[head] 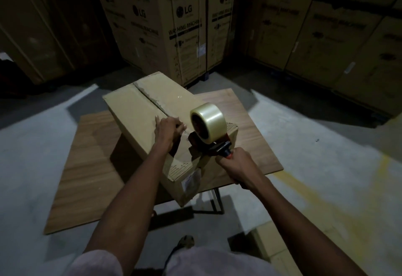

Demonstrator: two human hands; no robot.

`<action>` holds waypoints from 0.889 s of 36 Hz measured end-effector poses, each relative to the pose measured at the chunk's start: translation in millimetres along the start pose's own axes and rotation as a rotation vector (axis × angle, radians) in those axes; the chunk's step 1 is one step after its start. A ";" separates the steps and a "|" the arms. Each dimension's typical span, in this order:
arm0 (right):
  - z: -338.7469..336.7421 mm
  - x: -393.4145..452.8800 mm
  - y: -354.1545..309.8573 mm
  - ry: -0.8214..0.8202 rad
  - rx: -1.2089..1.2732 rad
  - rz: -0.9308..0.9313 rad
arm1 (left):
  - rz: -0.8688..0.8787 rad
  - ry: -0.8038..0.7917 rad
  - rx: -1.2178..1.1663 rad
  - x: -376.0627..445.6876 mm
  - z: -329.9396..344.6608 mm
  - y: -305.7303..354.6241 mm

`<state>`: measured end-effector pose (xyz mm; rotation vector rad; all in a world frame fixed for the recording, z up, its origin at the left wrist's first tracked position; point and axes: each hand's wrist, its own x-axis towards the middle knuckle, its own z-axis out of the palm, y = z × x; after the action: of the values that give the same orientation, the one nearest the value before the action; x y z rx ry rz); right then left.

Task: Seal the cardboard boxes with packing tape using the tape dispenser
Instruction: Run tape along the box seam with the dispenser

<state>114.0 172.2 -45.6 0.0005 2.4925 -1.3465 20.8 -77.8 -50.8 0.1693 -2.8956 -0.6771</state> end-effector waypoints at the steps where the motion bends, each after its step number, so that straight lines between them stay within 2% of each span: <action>1: -0.4 -0.2 1.2 0.005 0.005 0.005 | 0.016 -0.008 -0.030 -1.2 0.5 2.5; 4: -1.3 -0.1 3.2 0.023 0.001 0.031 | 0.059 -0.078 -0.089 -5.7 2.8 9.4; 10: -1.9 -6.1 -0.7 0.010 -0.014 0.011 | 0.007 -0.131 -0.029 -10.4 6.9 9.5; 20: -22.5 -12.8 -18.7 -0.039 -0.090 -0.026 | 0.005 -0.091 0.049 -14.8 3.6 14.9; 26: -24.7 -36.4 -1.3 0.041 -0.082 -0.014 | 0.003 -0.040 -0.043 -18.6 8.3 16.3; 32: -14.0 -42.4 13.5 0.029 -0.077 0.008 | 0.036 -0.002 -0.002 -23.2 8.1 24.8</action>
<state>152.6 197.3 -38.1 0.0141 2.5641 -1.2557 40.3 -48.9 -49.9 0.1160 -2.8927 -0.6743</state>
